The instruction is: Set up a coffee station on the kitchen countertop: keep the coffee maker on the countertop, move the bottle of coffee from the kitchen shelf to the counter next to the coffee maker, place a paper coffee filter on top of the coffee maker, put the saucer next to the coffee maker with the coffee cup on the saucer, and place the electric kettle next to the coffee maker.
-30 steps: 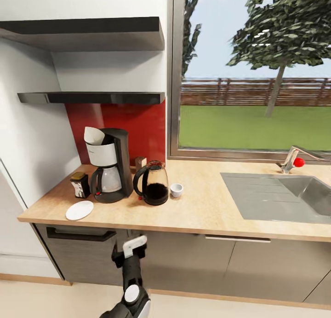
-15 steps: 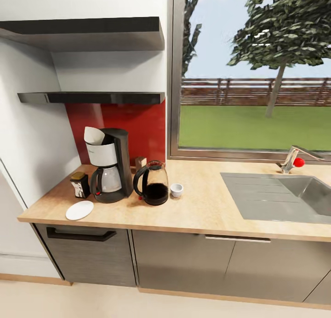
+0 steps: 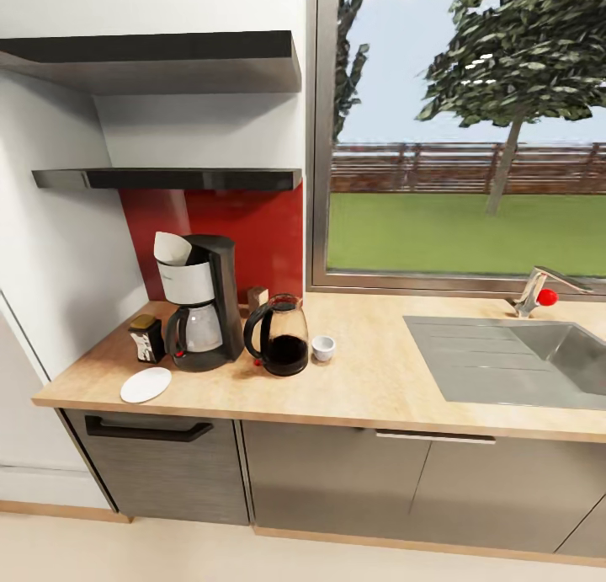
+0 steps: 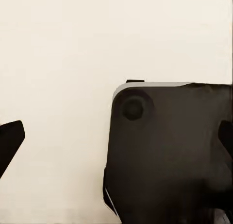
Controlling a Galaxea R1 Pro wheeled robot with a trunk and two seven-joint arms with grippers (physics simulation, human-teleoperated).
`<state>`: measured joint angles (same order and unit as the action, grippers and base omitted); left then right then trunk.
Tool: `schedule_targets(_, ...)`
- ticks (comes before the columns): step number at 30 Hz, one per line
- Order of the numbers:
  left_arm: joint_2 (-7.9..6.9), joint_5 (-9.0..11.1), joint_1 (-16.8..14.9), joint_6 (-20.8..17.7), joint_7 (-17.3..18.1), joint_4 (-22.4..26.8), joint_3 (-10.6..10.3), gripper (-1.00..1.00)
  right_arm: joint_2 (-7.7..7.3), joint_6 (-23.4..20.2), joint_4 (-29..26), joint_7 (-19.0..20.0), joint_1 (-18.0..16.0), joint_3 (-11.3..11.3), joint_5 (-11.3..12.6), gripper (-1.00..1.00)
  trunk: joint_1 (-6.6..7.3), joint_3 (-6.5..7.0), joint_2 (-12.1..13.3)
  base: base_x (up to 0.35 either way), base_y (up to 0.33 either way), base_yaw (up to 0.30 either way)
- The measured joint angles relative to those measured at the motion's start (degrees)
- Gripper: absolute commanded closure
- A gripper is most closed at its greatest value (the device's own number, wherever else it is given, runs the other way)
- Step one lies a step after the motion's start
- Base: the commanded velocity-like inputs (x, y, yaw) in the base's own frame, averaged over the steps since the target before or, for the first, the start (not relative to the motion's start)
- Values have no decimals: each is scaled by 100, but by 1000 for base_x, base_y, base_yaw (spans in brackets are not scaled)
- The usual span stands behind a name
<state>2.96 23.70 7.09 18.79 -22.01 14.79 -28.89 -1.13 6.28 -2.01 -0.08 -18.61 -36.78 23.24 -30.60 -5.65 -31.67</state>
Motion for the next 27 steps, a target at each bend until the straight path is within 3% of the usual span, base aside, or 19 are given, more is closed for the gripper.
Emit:
schedule_targets(4,-184,839,-30,-883,849,-558,2,-100,0,0,0,0,0,0,5,-100,0,0,0,0,0,0)
schedule_targets(7,-354,1096,-40,-1440,999,-676,-5,-100,13,4,-6,0,0,0,6,-100,0,0,0,0,0,0)
schedule_targets(10,-411,1147,-47,-1608,1006,-722,-11,-100,50,10,-29,0,0,-4,0,-100,0,0,0,0,0,0)
schedule_targets(13,-460,1166,-51,-1712,998,-767,-14,-100,90,284,-64,0,0,10,-5,-100,0,0,0,0,0,0)
schedule_targets(17,-492,1170,-52,-1748,995,-787,-15,-100,102,1230,-302,-2,1,30,0,-100,0,1,0,0,0,0)
schedule_targets(19,-509,1170,-48,-1784,994,-796,-15,-100,106,1907,-624,-12,2,33,-1,-100,0,1,0,0,0,0)
schedule_targets(22,-531,1170,-46,-1840,996,-801,-10,-100,110,2348,-1001,-91,-1,44,12,-100,0,1,0,0,0,0)
schedule_targets(24,-540,1171,-46,-1863,1003,-803,-8,-100,114,2507,-1362,-255,-3,49,29,-100,0,1,0,0,0,0)
schedule_targets(27,-541,1171,-45,-1879,1010,-800,-9,-100,118,2619,-2086,-836,-7,70,42,-100,0,1,0,0,0,0)
